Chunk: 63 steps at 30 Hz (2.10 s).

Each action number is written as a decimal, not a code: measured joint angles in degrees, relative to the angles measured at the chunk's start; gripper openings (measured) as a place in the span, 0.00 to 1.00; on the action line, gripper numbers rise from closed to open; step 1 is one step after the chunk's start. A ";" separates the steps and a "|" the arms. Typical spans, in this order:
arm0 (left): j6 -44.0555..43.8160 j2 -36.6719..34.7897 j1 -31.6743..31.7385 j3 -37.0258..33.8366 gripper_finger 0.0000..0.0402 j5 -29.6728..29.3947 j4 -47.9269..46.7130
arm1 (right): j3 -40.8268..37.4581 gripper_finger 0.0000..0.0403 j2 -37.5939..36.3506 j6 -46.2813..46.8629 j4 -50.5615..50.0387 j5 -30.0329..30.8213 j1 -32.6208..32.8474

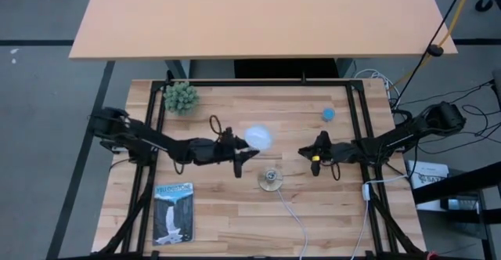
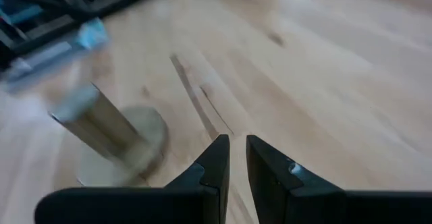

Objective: Screw lightbulb
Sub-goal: Insert the lightbulb into the desk lamp

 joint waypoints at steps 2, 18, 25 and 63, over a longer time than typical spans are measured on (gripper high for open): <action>3.98 3.36 0.02 0.70 0.36 2.97 1.68 | 0.01 0.11 -0.02 -2.63 3.06 0.02 0.00; 18.11 17.64 2.58 18.60 0.36 11.64 0.61 | 0.02 0.11 0.00 -10.81 11.42 -4.83 1.26; 14.03 17.68 1.47 18.71 0.36 14.29 -1.51 | 7.22 0.11 0.52 -15.58 7.53 -4.69 4.20; 12.03 17.66 -1.84 18.73 0.45 10.96 -18.81 | 25.42 0.11 15.74 -15.05 -13.66 -2.67 6.36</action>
